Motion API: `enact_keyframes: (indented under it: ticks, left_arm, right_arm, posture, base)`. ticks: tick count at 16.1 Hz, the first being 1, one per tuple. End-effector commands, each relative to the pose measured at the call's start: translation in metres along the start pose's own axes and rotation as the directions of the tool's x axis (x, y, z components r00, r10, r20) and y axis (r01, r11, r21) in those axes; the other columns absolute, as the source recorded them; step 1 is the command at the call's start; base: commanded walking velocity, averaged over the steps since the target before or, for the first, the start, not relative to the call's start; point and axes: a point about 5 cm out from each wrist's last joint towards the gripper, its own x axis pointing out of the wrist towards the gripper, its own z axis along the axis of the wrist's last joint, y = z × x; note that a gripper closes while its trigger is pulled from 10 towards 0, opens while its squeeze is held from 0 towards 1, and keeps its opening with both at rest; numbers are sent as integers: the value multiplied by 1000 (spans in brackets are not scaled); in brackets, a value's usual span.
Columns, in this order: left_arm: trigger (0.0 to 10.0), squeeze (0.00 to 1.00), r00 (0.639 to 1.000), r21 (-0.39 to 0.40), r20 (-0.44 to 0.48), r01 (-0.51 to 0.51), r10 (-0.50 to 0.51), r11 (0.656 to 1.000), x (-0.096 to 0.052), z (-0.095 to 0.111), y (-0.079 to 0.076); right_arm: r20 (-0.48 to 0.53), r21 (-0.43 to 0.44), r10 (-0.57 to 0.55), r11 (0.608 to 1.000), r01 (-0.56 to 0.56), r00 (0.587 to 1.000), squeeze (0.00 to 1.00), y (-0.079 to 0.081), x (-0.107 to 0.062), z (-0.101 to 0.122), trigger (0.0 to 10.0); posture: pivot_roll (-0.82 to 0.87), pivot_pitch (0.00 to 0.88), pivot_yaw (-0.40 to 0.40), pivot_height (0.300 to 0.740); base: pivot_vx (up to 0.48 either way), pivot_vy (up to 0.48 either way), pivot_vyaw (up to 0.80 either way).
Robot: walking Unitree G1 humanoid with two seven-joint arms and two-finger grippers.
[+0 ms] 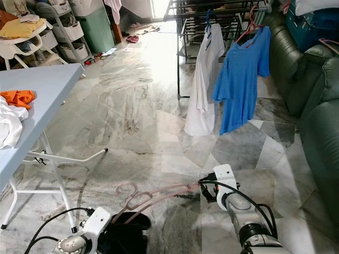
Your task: Hang hanger
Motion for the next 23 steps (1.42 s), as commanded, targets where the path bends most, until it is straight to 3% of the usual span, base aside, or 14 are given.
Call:
enact_keyframes:
  ticks: [1, 4, 5, 6, 7, 10, 14, 15, 20, 23]
  left_arm:
    - [10000, 0, 996, 4, 81, -37, 37, 999, 0, 18, 11]
    - [10000, 0, 995, -14, 101, 2, -1, 1000, 3, 21, 5]
    - [10000, 0, 994, -1, 103, 21, -21, 1000, 3, 22, 2]
    - [10000, 0, 995, 11, 101, 26, -27, 1000, 4, 22, 1]
    - [10000, 0, 995, 20, 99, 25, -27, 999, 4, 22, 1]
    - [10000, 0, 996, 36, 82, 28, -31, 999, 0, 14, 2]
    - [10000, 0, 998, 34, 63, 17, -19, 999, -3, 6, 6]
    - [10000, 0, 998, 33, 63, 15, -17, 999, -3, 6, 7]
    - [10000, 0, 997, 26, 74, -1, -1, 1000, -3, 9, 9]
    - [10000, 0, 996, 21, 90, -4, 2, 1000, -1, 15, 8]
  right_arm:
    - [-41, 20, 6, 1000, -5, 999, 1000, 9, 1, -9, 10000]
    - [-39, 38, 0, 999, 1, 999, 1000, 16, 2, -10, 10000]
    - [-36, 29, -10, 1000, 11, 999, 627, 17, 3, -9, 10000]
    - [-33, 23, -22, 999, 22, 999, 137, 16, 3, -8, 10000]
    - [-33, 17, -31, 999, 32, 999, 0, 14, 3, -8, 10000]
    - [-22, -26, -117, 993, 116, 993, 8, -4, 0, -3, 10000]
    - [-9, -35, -201, 979, 201, 980, 118, -18, -2, 1, 10000]
    - [-4, -30, -206, 978, 206, 979, 1000, -19, -3, 2, 10000]
    - [-12, -28, -191, 981, 190, 982, 1000, -14, -1, -1, 10000]
    - [-71, -23, -121, 993, 120, 990, 1000, 1, -1, -16, 10000]
  posture:
    - [-185, 0, 142, 740]
    - [-186, 0, 141, 740]
    - [-186, 0, 141, 740]
    - [-187, 0, 142, 740]
    - [-187, 0, 142, 740]
    - [-183, 0, 143, 740]
    - [-179, 0, 146, 740]
    - [-179, 0, 146, 740]
    - [-182, 0, 147, 740]
    - [-181, 0, 144, 740]
  base:
    - [0, 0, 0]
    - [0, 0, 0]
    - [0, 0, 0]
    - [0, 0, 0]
    - [0, 0, 0]
    - [0, 0, 0]
    - [0, 0, 0]
    - [0, 0, 0]
    - [0, 0, 0]
    - [0, 0, 0]
